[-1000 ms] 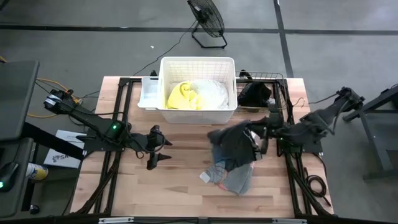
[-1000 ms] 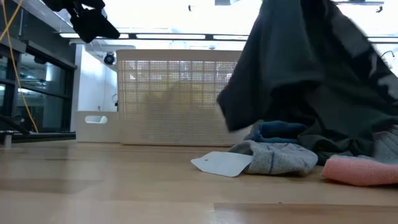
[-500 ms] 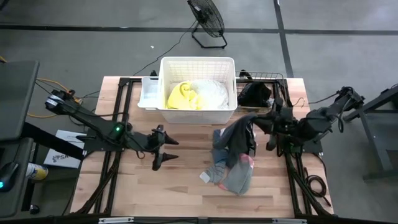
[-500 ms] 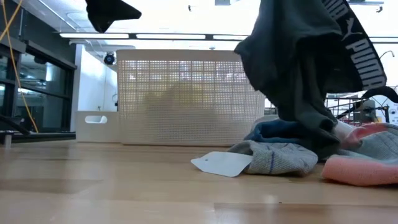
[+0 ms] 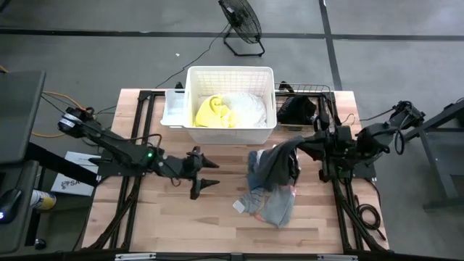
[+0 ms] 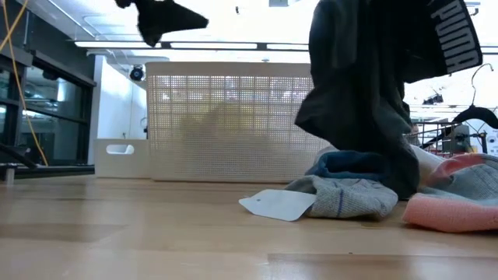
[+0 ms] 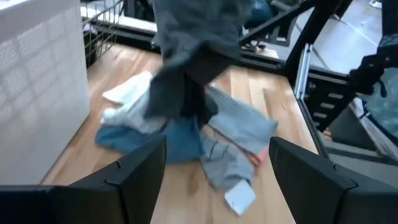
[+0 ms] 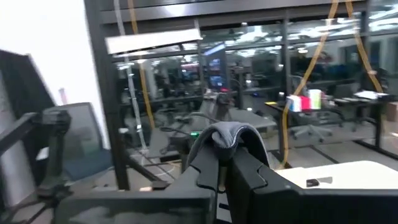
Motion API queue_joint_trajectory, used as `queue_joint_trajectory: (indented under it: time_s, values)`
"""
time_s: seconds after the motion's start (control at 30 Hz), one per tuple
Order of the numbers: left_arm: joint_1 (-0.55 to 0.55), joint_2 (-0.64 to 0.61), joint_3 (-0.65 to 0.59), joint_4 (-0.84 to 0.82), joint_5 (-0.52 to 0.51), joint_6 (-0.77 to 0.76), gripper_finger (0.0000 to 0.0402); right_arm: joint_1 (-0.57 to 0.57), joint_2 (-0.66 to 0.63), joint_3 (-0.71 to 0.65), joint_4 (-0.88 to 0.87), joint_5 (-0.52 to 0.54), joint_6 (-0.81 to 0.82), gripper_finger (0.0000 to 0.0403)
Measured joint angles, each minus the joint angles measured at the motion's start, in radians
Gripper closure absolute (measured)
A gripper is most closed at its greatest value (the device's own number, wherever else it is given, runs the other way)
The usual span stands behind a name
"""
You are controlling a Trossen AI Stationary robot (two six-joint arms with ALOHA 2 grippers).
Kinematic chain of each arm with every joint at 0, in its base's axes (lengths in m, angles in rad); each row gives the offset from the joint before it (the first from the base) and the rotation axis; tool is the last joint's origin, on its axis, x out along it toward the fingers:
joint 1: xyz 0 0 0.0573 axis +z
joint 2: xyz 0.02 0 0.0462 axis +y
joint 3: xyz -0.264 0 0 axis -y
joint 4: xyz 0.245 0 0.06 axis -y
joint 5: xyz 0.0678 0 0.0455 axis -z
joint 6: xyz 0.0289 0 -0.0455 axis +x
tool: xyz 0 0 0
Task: Pick & Place Cloths
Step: Put the gray shorts into the wire basket
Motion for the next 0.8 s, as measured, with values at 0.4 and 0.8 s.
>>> queue_joint_trajectory:
  time_s: [0.4, 0.8]
  values:
    - [0.163, 0.237, 0.236, 0.027, 0.254, 0.064, 0.0122, 0.000, 0.003, 0.000, -0.001, -0.365, -0.124, 0.0399]
    - [0.171, 0.463, 0.559, 0.035, 0.327, 0.234, 0.0122, 0.000, 0.012, 0.000, -0.038, -0.407, -0.142, 0.0399]
